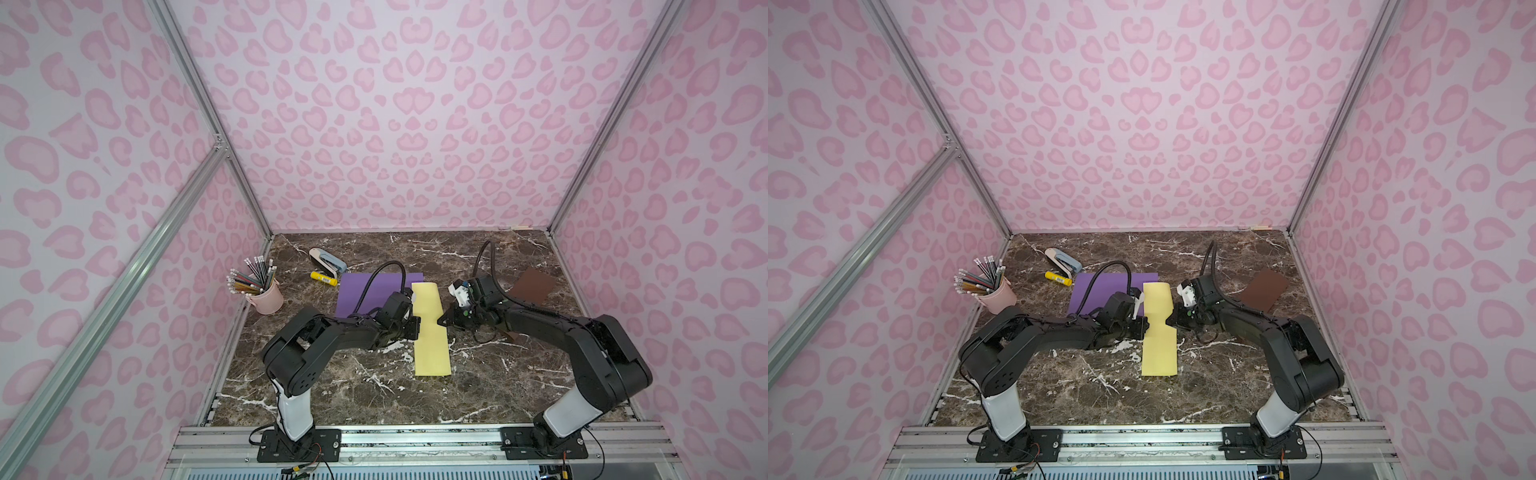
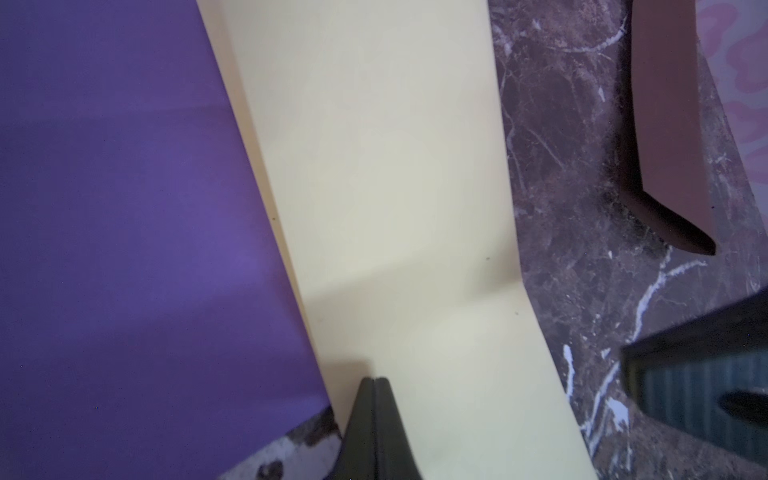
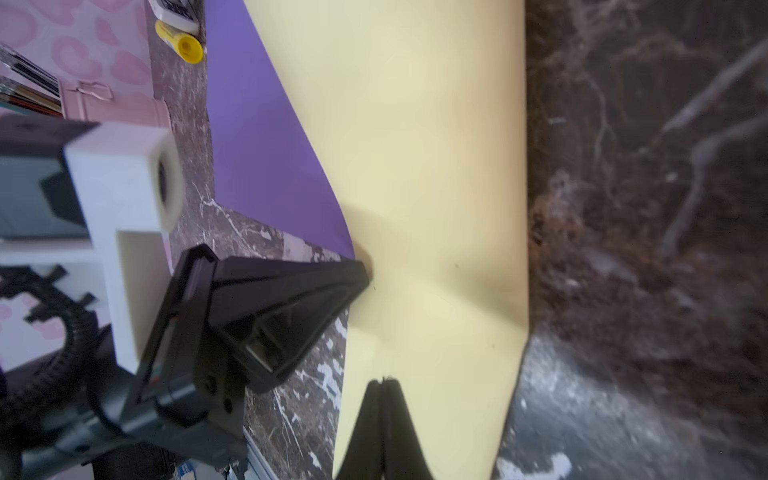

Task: Fold the rectangular paper in half along the long edge
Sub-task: Fold the paper at the center of the board.

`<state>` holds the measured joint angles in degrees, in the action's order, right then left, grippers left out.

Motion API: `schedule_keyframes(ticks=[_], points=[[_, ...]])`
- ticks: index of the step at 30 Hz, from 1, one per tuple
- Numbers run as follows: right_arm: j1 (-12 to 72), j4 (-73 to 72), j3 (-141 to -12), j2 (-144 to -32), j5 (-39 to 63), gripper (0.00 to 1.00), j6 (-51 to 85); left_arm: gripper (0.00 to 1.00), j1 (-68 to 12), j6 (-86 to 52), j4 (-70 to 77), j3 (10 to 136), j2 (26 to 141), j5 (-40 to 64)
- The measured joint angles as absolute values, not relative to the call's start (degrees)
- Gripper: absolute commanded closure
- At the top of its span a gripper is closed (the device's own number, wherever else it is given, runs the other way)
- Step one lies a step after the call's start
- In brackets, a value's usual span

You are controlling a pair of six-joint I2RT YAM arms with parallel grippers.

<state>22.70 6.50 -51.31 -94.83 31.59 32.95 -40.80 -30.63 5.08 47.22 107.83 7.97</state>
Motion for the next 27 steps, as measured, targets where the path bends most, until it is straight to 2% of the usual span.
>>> schedule_keyframes(ticks=[10,19,27], points=[[17.9,1.9,-52.7,-104.5,31.8,1.00,32.9,0.96,-41.1,-30.5,5.1,47.5,108.0,7.5],[11.1,-2.2,-45.9,-101.6,34.6,1.00,30.9,0.96,-41.2,-30.5,5.7,47.0,108.0,7.4],[15.4,3.1,-53.3,-99.7,32.5,1.00,29.6,0.96,-41.2,-30.5,6.0,46.7,108.0,7.4]])
